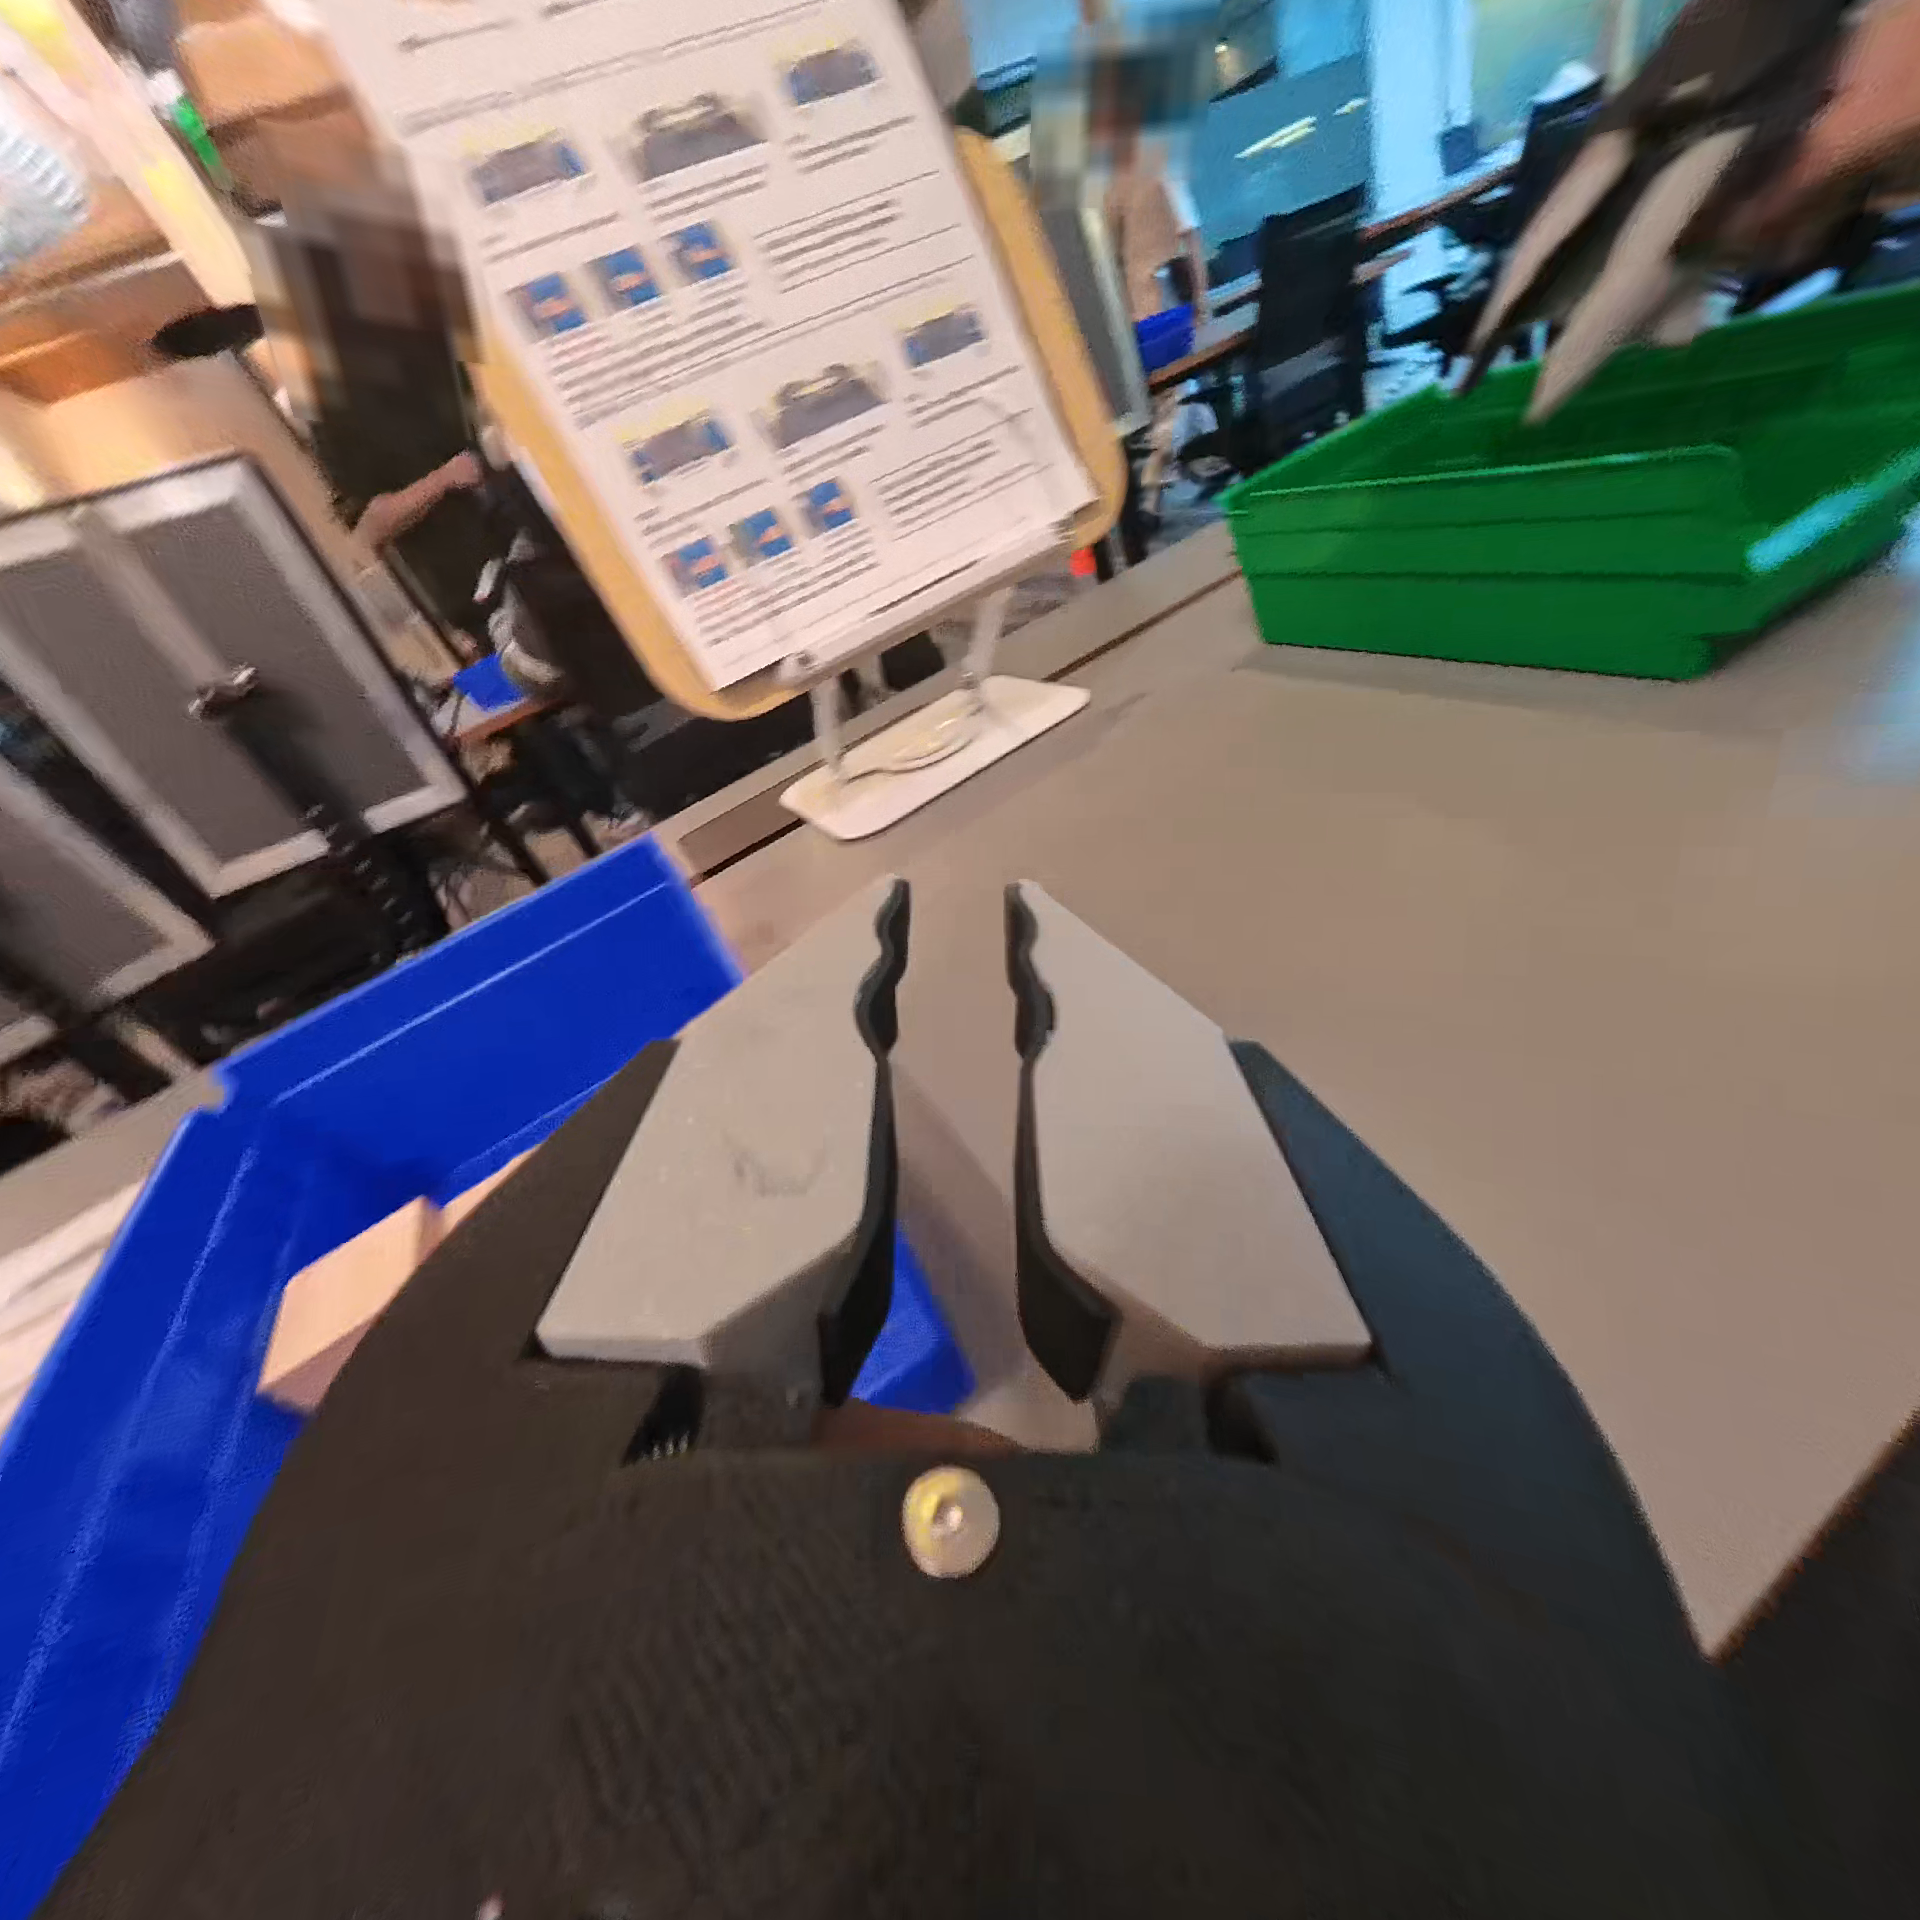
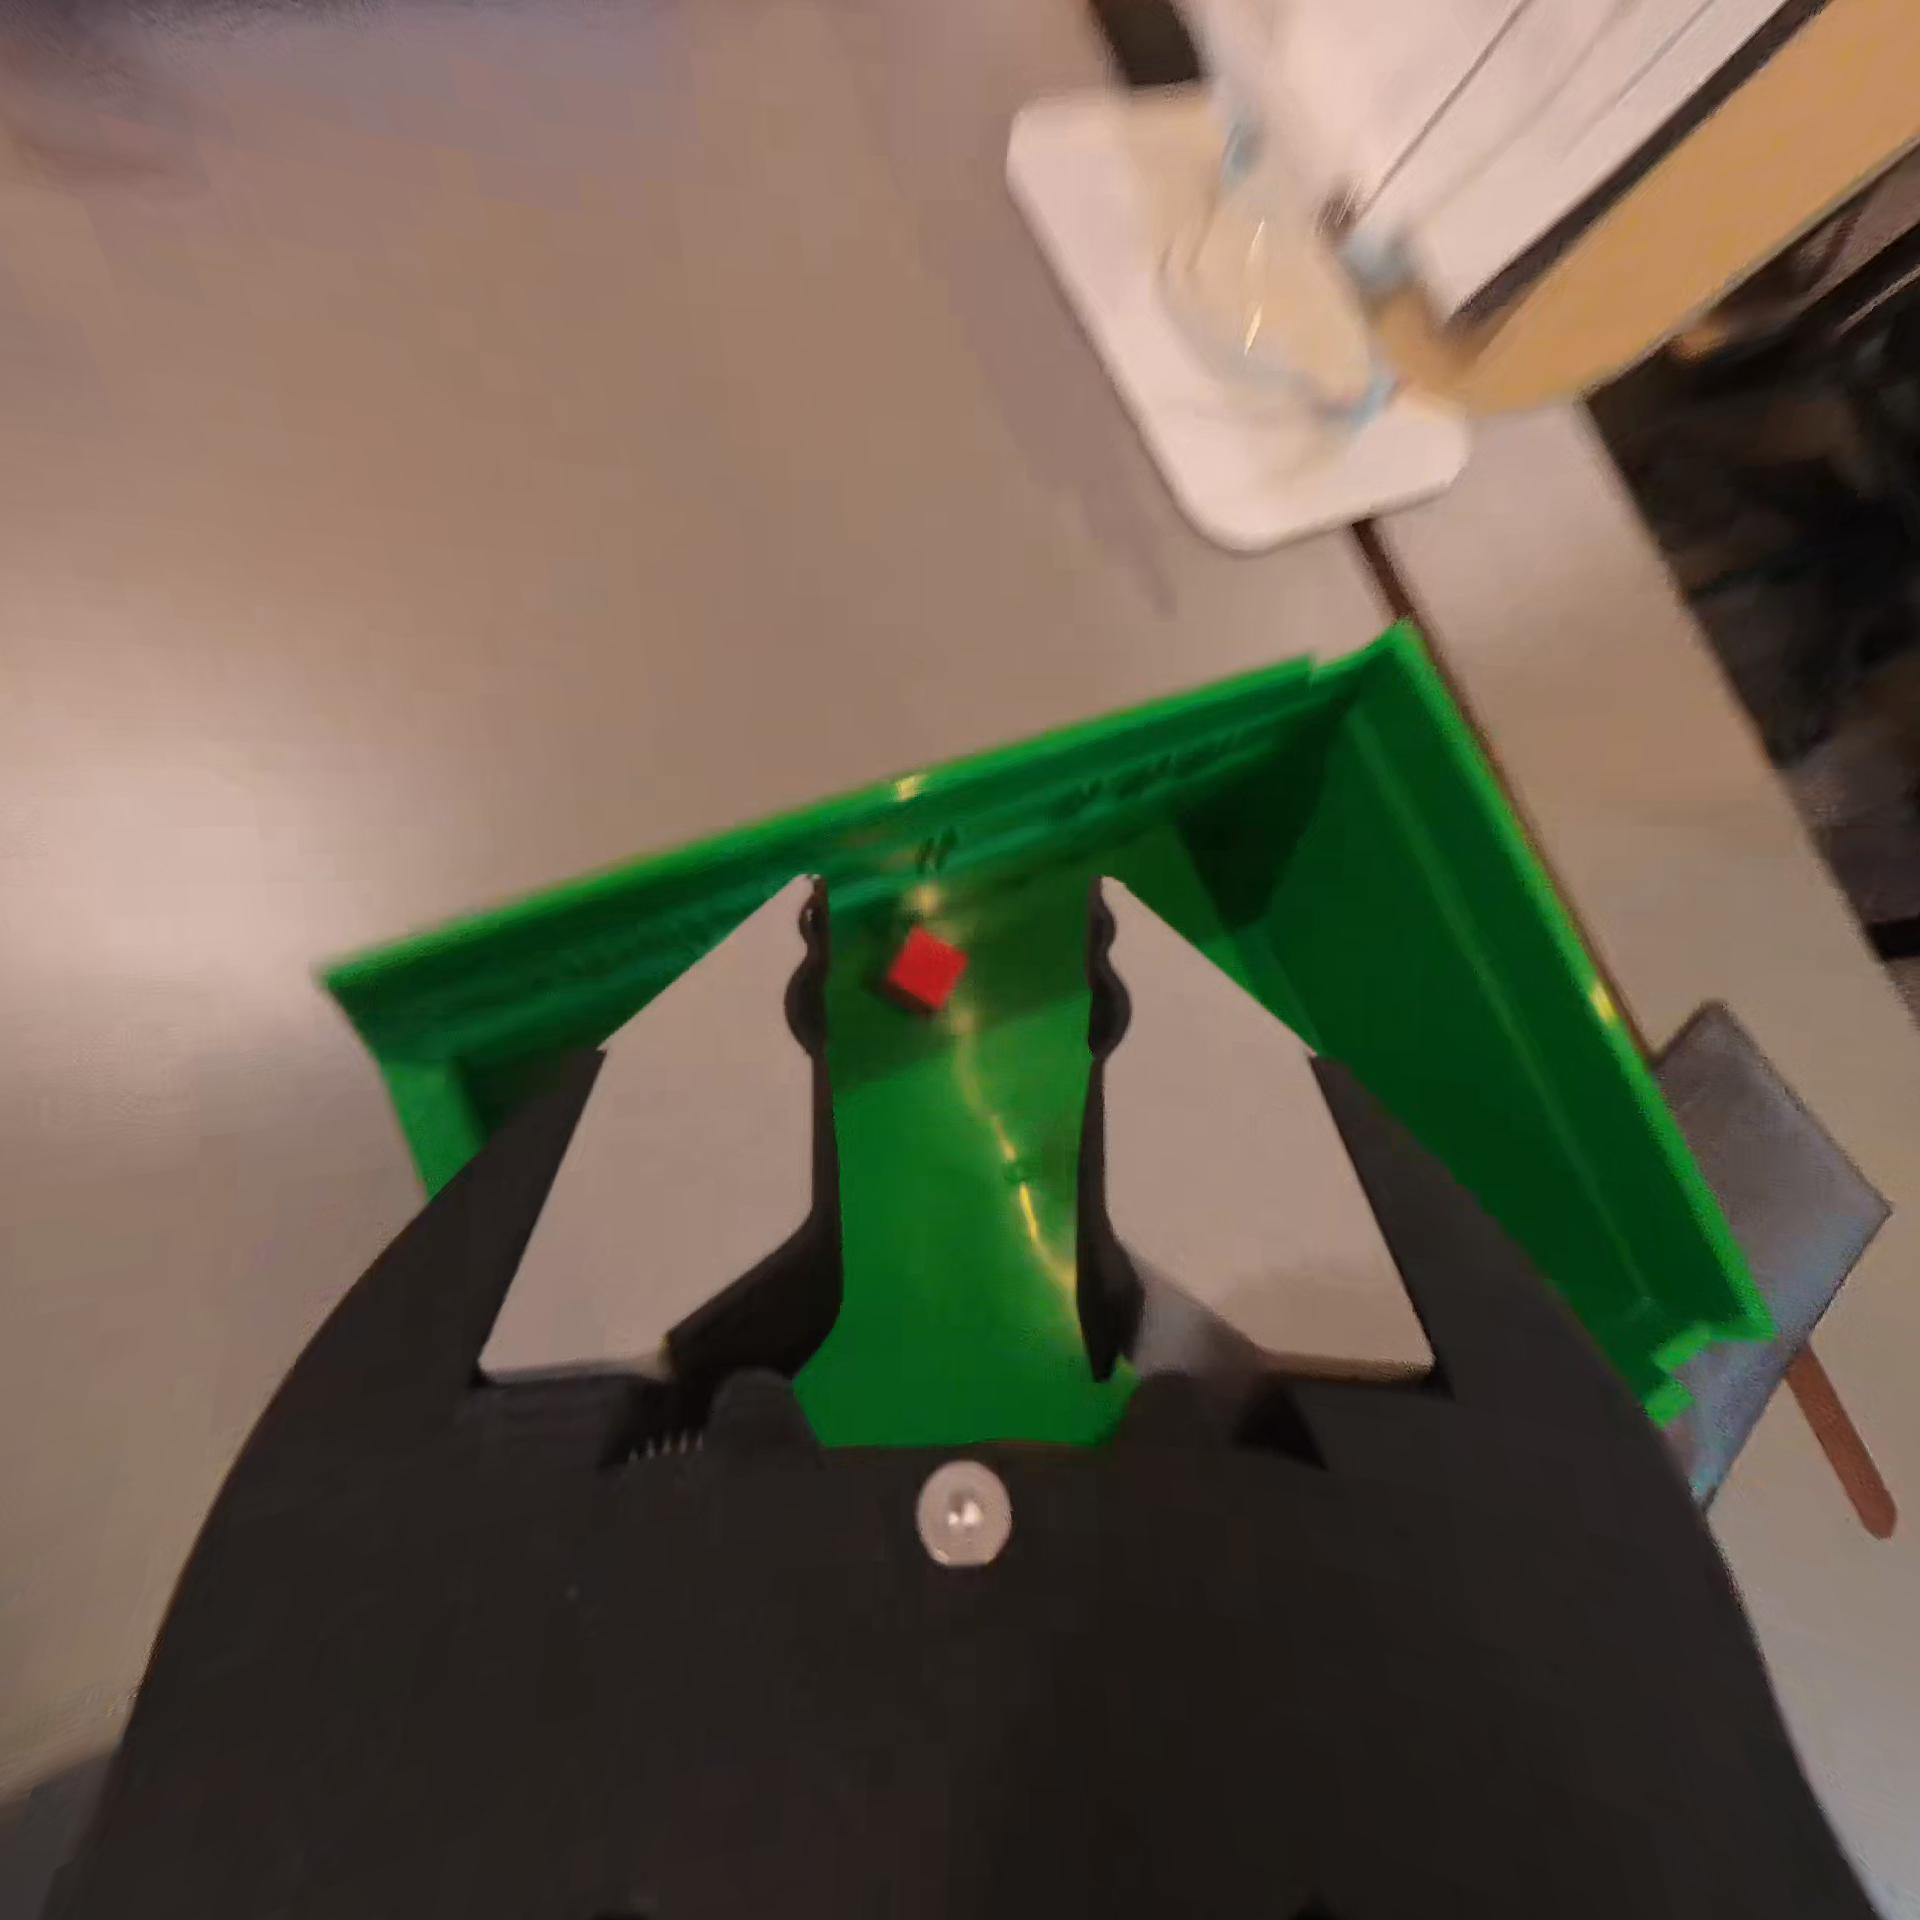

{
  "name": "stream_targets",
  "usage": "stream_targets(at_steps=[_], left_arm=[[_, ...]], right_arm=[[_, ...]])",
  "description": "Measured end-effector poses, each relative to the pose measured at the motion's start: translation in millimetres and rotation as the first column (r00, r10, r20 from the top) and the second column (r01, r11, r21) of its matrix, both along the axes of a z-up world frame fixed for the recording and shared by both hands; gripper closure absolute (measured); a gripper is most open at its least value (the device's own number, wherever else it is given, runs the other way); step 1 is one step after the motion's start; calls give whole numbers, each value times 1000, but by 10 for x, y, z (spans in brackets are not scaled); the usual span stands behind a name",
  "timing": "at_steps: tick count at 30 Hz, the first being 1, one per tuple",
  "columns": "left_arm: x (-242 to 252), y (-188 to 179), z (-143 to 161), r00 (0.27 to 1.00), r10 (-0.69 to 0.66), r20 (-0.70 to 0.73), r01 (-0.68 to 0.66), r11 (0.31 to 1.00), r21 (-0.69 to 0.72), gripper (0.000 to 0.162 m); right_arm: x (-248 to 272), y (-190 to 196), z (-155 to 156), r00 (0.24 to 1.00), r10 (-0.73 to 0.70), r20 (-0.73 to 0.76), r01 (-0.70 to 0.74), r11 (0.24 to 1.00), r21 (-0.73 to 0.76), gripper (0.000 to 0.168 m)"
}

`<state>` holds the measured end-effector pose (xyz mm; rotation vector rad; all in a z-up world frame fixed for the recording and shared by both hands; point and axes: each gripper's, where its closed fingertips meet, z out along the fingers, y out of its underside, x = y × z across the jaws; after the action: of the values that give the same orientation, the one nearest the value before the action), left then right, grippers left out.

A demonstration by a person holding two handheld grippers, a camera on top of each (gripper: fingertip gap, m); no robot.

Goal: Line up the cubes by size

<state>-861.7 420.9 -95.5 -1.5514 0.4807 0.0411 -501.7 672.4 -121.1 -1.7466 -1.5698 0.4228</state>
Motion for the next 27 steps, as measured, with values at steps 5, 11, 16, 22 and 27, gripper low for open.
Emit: stream_targets(at_steps=[5, 11, 16, 22, 27], left_arm=[[-762, 278, 188, 977, 182, 108, -162, 972, -172, 138], [-1316, 1111, -20, 942, 330, 64, -263, 843, -469, 117], [-1733, 1564, -708, 897, 432, -91, -354, 581, -733, 110], [-1987, 1635, -1131, 852, 469, -233, -430, 371, -823, 110], [-1898, 1554, -1360, 877, 381, -291, -406, 267, -874, 113]], right_arm=[[-366, -748, 602, 945, 63, -320, -60, 998, 20, 123], [-1100, -1561, 515, 862, 162, -481, -226, 971, -79, 123], [-1620, -1932, 256, 829, 247, -502, -354, 927, -128, 124], [-1772, -2054, -79, 848, 290, -444, -404, 896, -186, 124], [-1696, -2040, -143, 851, 291, -436, -401, 898, -184, 124]])
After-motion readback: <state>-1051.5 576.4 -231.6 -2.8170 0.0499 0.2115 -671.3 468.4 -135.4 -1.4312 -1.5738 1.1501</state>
